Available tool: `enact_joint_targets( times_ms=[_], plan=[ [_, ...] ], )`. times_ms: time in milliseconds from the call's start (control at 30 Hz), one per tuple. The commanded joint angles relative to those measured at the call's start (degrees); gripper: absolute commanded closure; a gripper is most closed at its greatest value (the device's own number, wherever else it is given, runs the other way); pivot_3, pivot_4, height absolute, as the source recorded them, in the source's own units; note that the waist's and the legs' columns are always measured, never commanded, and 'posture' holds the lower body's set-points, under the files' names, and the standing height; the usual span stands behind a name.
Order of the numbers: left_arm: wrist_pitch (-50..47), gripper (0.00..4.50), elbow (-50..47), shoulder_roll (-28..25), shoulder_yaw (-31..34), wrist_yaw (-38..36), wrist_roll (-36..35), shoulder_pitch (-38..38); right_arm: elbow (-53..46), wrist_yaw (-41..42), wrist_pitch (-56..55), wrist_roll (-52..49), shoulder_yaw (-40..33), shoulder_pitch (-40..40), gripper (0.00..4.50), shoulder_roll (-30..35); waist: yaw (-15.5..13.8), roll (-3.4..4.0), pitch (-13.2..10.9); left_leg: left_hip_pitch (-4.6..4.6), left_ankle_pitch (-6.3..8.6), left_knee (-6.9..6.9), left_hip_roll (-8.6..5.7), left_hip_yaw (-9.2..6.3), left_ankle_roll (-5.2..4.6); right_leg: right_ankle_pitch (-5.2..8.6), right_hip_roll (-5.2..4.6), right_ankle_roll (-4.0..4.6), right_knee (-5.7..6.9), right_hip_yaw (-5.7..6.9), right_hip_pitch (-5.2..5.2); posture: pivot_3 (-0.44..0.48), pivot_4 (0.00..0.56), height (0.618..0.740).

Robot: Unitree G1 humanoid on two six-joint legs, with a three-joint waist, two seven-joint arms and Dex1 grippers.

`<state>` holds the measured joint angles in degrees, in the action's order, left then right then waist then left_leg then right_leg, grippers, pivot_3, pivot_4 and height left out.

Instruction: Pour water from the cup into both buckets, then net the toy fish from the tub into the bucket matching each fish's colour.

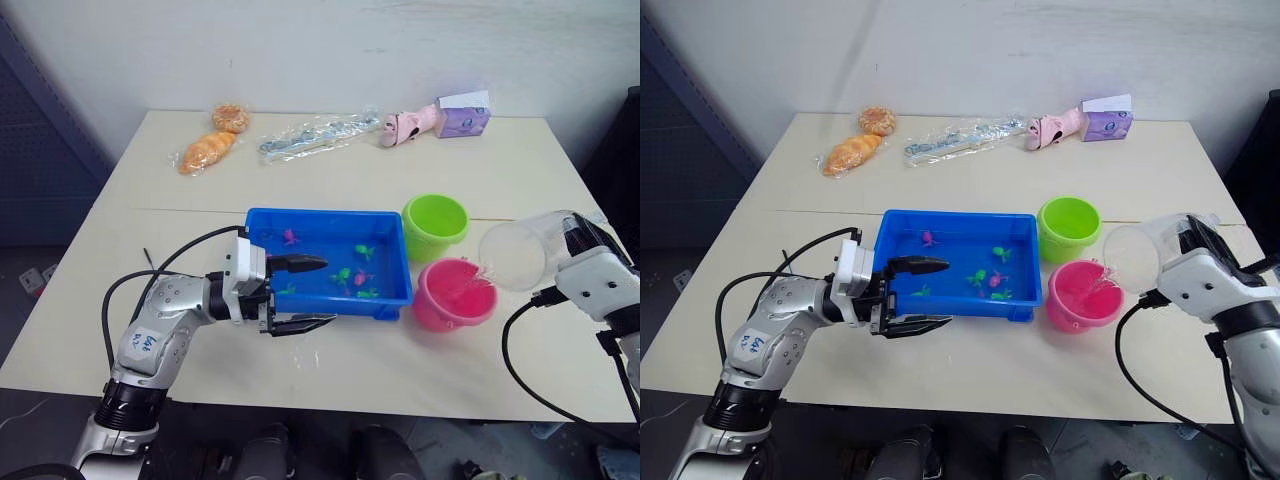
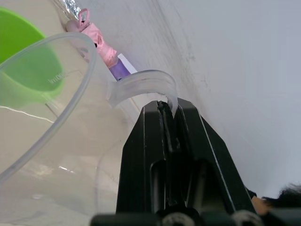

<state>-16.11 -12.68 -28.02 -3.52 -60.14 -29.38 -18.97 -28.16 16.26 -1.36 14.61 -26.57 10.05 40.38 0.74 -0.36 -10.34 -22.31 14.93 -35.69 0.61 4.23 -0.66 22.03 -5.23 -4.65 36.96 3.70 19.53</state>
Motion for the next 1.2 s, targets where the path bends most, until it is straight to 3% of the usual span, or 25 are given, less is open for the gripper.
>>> enact_joint_targets(
  times_ms=[33, 667, 867, 1000, 1200],
  plan=[
    [0.9, 0.00, -1.4, 0.1, 0.1, 0.2, 0.0, -0.6, -0.2, -0.7, -2.2, 1.7, -0.6, -1.0, 4.41, 0.3, -0.2, 0.00, 0.0, 0.00, 0.00, -0.01, 0.00, 0.00, 0.00, 0.00, 0.00, 0.00, 0.00, 0.00, 0.00, 0.000, 0.150, 0.740],
    [2.0, 0.00, -0.8, 0.7, 0.1, 0.8, 0.7, -0.4, 1.5, -0.4, -3.6, 2.2, -1.1, -1.9, 4.41, -0.9, -0.6, 0.00, 0.0, -0.01, 0.00, -0.14, 0.00, 0.00, 0.00, 0.00, 0.01, 0.00, 0.01, 0.00, -0.04, 0.000, 0.150, 0.740],
    [2.2, 0.00, -0.3, 0.7, 0.1, 0.8, 0.8, -0.6, 0.7, 0.7, 6.7, -9.8, -2.9, -2.7, 4.41, -8.8, -0.6, 0.00, 0.0, -0.01, 0.00, -0.16, 0.03, -0.02, -0.01, 0.00, 0.02, 0.00, 0.03, 0.01, -0.08, 0.000, 0.150, 0.740],
    [2.3, 0.00, 0.2, 0.6, 0.3, 0.8, 0.9, -0.7, -1.6, -2.4, 14.3, -18.9, -8.4, -4.3, 4.41, -15.2, -0.6, 0.01, 0.0, -0.02, 0.01, -0.17, 0.04, -0.02, -0.03, 0.00, 0.02, 0.00, 0.04, 0.00, -0.07, 0.000, 0.150, 0.740],
    [1.5, 0.00, 1.2, 1.4, 1.4, 2.2, 0.1, -1.5, -3.3, -4.2, 24.2, -31.3, -13.5, -9.2, 4.41, -17.2, -0.4, 0.02, 0.0, -0.01, 0.02, -0.17, 0.05, -0.02, -0.04, 0.00, 0.02, 0.00, 0.04, -0.02, -0.05, 0.000, 0.150, 0.740]
  ],
)
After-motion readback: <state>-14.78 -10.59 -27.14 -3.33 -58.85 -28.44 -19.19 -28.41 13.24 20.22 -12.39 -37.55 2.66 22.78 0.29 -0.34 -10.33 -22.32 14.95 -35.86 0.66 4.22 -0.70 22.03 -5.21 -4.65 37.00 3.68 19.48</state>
